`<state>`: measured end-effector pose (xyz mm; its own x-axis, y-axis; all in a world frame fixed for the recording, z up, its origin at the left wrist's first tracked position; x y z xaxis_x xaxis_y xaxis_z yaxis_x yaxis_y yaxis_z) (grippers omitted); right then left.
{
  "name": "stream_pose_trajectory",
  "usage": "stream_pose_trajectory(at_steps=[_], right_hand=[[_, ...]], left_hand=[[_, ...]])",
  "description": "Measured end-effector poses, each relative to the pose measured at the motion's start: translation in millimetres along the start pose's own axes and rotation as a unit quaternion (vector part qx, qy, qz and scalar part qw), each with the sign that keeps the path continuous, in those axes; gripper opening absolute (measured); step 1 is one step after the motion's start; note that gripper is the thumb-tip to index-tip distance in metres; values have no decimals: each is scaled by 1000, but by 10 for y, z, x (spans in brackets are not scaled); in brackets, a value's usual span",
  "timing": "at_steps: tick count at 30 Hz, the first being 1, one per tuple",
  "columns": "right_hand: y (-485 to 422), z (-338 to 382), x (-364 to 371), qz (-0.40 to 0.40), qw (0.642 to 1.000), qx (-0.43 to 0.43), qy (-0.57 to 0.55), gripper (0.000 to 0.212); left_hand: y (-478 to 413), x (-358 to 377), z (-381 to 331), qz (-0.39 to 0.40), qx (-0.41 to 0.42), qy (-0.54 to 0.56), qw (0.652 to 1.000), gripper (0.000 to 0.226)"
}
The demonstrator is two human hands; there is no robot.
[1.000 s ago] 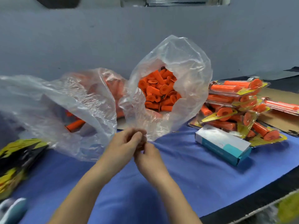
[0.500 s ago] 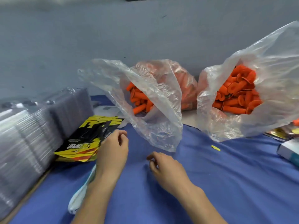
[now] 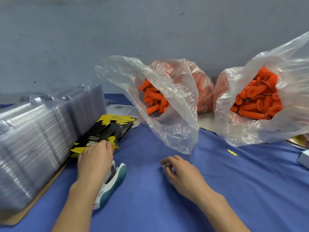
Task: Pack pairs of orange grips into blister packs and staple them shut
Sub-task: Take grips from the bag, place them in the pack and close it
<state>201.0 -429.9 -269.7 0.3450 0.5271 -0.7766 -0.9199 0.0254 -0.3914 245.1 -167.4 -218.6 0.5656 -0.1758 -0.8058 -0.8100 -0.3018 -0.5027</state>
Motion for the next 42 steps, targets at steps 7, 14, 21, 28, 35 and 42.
stream_pose_trajectory(at_steps=[7, 14, 21, 28, 35, 42], right_hand=[[66, -38, -12, 15, 1000, -5, -18, 27], [-49, -61, 36, 28, 999, 36, -3, 27], [-95, 141, 150, 9, 998, 60, 29, 30], [-127, 895, 15, -60, 996, 13, -66, 26], [-147, 2236, -48, -75, 956, -108, -261, 38], [-325, 3256, 435, -2, 953, -151, -264, 67]], left_hand=[[3, -91, -114, -10, 17, 46, 999, 41], [-693, -1009, 21, -183, 86, -72, 977, 36], [-1240, -1232, 541, -57, 92, -246, 963, 36], [-1235, -1265, 643, 59, 96, -166, 980, 42], [-1151, -1391, 691, 122, 97, -163, 974, 53], [-1150, -1431, 741, 132, 95, -126, 979, 47]])
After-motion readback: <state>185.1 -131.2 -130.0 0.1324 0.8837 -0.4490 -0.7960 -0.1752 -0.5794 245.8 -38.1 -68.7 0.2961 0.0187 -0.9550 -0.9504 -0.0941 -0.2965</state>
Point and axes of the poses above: each hand's wrist, its own y-axis away from the middle knuckle, its own x-axis out of the palm, z = x × y, the point moved 9 cm from there along -y, towards the middle knuckle, and after that the axes turned 15 degrees about -z, right-handed, at the moved point
